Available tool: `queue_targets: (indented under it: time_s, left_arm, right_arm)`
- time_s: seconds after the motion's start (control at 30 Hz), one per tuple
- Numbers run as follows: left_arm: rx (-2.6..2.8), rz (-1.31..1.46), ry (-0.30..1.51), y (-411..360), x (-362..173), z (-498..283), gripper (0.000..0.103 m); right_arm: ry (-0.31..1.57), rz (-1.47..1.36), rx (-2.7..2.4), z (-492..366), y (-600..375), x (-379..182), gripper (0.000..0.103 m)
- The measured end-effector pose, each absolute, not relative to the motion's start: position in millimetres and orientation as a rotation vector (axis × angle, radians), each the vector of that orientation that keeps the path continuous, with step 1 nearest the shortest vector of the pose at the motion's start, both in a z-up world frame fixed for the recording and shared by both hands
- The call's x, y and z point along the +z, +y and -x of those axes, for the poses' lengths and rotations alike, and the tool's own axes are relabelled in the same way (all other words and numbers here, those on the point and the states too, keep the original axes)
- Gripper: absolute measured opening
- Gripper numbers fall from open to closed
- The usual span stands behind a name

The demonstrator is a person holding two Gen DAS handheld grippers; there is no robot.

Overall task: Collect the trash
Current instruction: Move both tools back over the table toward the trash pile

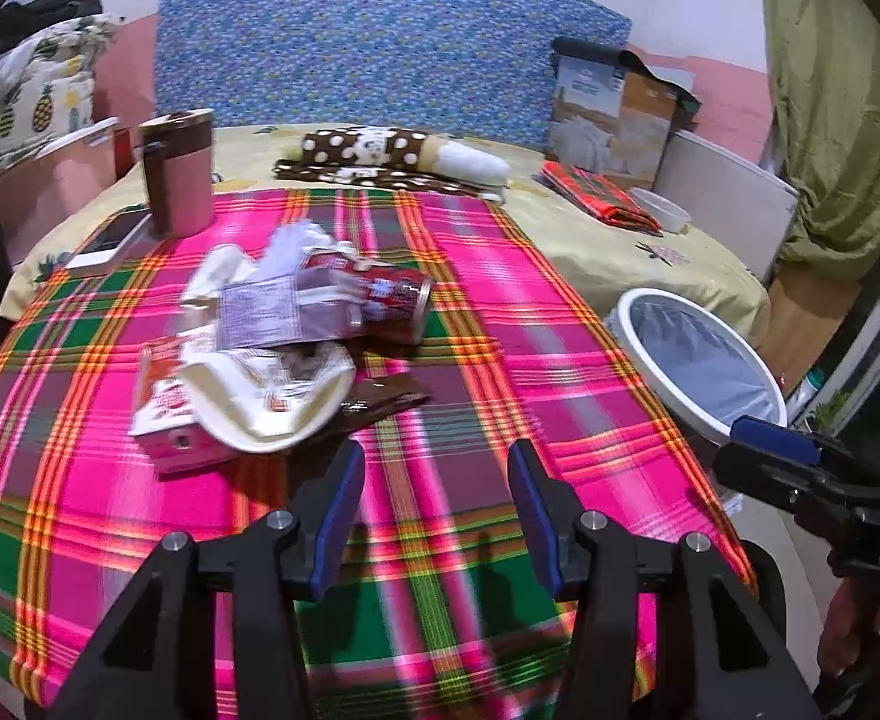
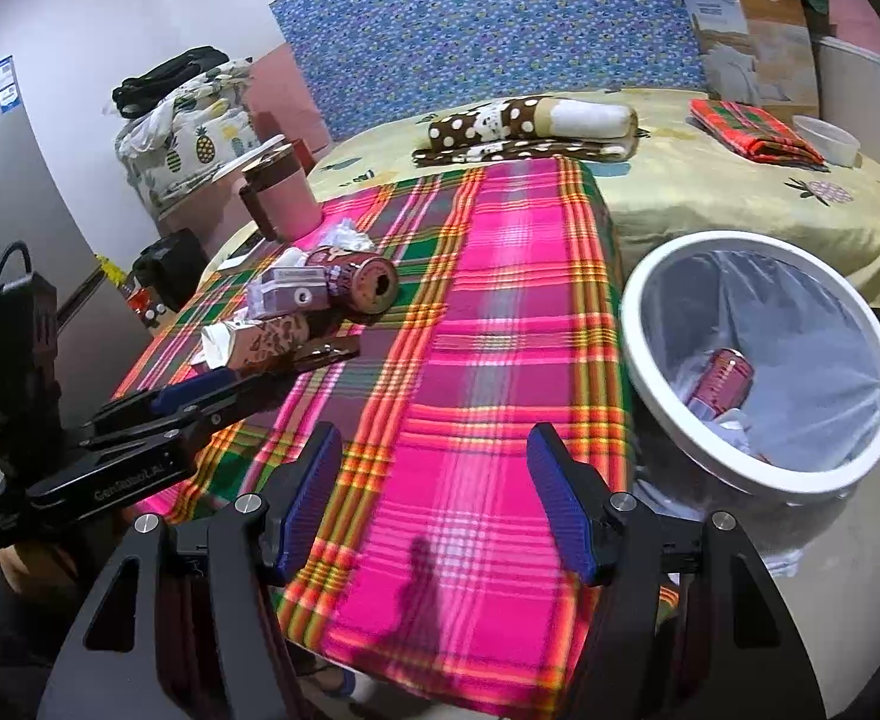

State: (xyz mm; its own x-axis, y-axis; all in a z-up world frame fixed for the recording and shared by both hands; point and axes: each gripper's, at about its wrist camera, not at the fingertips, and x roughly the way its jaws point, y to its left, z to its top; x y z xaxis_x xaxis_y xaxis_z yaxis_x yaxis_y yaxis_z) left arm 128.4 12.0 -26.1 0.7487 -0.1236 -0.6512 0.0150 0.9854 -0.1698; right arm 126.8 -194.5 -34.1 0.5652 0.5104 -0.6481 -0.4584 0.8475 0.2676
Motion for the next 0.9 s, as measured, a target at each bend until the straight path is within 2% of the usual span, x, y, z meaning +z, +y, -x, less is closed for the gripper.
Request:
queue_targets:
  time_s: [0.27, 0.53, 0.9]
  left_arm:
    - [0.028, 0.162, 0.685, 51.2, -21.3, -119.8, 0.052]
    - [0.114, 0.19, 0.669, 84.8, -21.1, -118.1, 0.052]
    - [0.159, 0.225, 0.667, 115.0, -23.7, -117.0, 0.052]
  right_arm:
    - [0.793, -0.067, 0.623, -131.2, -172.5, -33.9, 0.061]
    - [0.813, -0.084, 0.663, -139.1, -149.3, -32.4, 0.05]
    - [0.847, -0.056, 0.759, -146.8, -96.1, -33.3, 0.048]
